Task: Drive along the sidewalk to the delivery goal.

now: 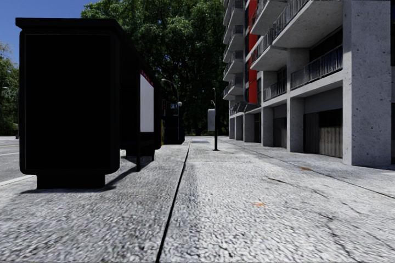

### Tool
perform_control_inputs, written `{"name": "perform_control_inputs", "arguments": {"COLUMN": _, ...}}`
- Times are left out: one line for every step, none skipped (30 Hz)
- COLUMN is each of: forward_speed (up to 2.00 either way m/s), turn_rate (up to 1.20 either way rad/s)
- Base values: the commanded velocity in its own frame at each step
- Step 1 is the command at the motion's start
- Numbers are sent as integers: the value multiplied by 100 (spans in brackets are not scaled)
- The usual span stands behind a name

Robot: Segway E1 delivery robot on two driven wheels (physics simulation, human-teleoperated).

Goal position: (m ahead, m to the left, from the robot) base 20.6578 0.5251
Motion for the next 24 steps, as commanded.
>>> {"name": "perform_control_inputs", "arguments": {"forward_speed": 200, "turn_rate": 0}}
{"name": "perform_control_inputs", "arguments": {"forward_speed": 200, "turn_rate": 0}}
{"name": "perform_control_inputs", "arguments": {"forward_speed": 200, "turn_rate": 0}}
{"name": "perform_control_inputs", "arguments": {"forward_speed": 200, "turn_rate": 0}}
{"name": "perform_control_inputs", "arguments": {"forward_speed": 200, "turn_rate": 0}}
{"name": "perform_control_inputs", "arguments": {"forward_speed": 200, "turn_rate": 0}}
{"name": "perform_control_inputs", "arguments": {"forward_speed": 200, "turn_rate": 0}}
{"name": "perform_control_inputs", "arguments": {"forward_speed": 200, "turn_rate": 0}}
{"name": "perform_control_inputs", "arguments": {"forward_speed": 200, "turn_rate": 0}}
{"name": "perform_control_inputs", "arguments": {"forward_speed": 200, "turn_rate": 0}}
{"name": "perform_control_inputs", "arguments": {"forward_speed": 200, "turn_rate": 0}}
{"name": "perform_control_inputs", "arguments": {"forward_speed": 200, "turn_rate": 0}}
{"name": "perform_control_inputs", "arguments": {"forward_speed": 200, "turn_rate": 0}}
{"name": "perform_control_inputs", "arguments": {"forward_speed": 200, "turn_rate": 0}}
{"name": "perform_control_inputs", "arguments": {"forward_speed": 200, "turn_rate": 0}}
{"name": "perform_control_inputs", "arguments": {"forward_speed": 200, "turn_rate": 0}}
{"name": "perform_control_inputs", "arguments": {"forward_speed": 200, "turn_rate": 0}}
{"name": "perform_control_inputs", "arguments": {"forward_speed": 200, "turn_rate": 0}}
{"name": "perform_control_inputs", "arguments": {"forward_speed": 200, "turn_rate": 0}}
{"name": "perform_control_inputs", "arguments": {"forward_speed": 200, "turn_rate": 0}}
{"name": "perform_control_inputs", "arguments": {"forward_speed": 200, "turn_rate": 0}}
{"name": "perform_control_inputs", "arguments": {"forward_speed": 200, "turn_rate": 0}}
{"name": "perform_control_inputs", "arguments": {"forward_speed": 200, "turn_rate": 0}}
{"name": "perform_control_inputs", "arguments": {"forward_speed": 200, "turn_rate": 0}}
